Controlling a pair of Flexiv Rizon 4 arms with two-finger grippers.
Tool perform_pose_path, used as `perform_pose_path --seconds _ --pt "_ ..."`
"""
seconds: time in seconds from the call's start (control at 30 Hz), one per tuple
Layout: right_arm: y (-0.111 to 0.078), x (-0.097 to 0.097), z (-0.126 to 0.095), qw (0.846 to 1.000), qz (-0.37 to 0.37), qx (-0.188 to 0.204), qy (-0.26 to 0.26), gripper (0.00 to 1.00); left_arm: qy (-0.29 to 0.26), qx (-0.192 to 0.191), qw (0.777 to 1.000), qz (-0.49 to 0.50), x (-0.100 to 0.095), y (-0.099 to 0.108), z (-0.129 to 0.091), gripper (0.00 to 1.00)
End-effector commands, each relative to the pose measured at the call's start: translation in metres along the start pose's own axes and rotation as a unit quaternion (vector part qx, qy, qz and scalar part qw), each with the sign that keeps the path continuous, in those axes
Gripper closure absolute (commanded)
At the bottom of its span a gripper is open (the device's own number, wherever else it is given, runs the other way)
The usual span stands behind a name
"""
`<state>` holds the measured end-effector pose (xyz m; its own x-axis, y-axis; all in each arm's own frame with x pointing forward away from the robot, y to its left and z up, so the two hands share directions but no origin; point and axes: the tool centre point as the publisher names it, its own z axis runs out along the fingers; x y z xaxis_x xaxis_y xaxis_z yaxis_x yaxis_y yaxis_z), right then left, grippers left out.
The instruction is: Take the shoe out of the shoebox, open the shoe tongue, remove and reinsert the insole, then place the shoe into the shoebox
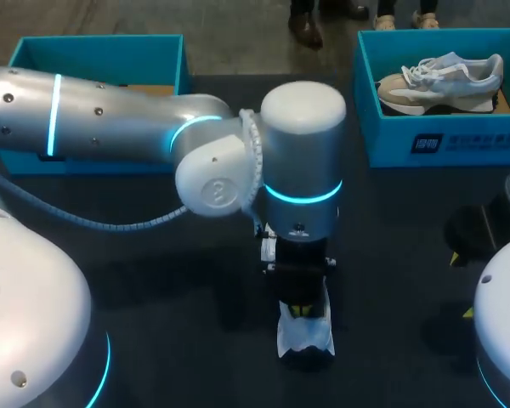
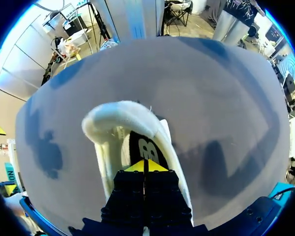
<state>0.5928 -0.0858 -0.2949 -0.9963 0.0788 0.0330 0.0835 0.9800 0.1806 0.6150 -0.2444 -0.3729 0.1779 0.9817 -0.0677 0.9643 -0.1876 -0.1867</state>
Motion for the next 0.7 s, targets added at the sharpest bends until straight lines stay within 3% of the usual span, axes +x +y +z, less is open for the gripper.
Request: perform_pose_path --seconds 0.03,0.4,0.7 --pt "-0.001 0.003 0.000 1.000 0.000 0.000 -0.003 0.00 0.011 0.022 1.000 0.008 0.000 -0.003 -0.018 1.00" --pt "-0.001 0.003 0.000 1.000 0.000 0.000 -0.003 0.00 0.051 0.055 0.997 0.000 -0.006 -0.020 0.011 1.00" --pt "-0.001 0.003 0.000 1.000 0.000 0.000 -0.003 0.00 0.064 0.064 0.996 -0.027 -0.002 -0.021 0.027 1.00"
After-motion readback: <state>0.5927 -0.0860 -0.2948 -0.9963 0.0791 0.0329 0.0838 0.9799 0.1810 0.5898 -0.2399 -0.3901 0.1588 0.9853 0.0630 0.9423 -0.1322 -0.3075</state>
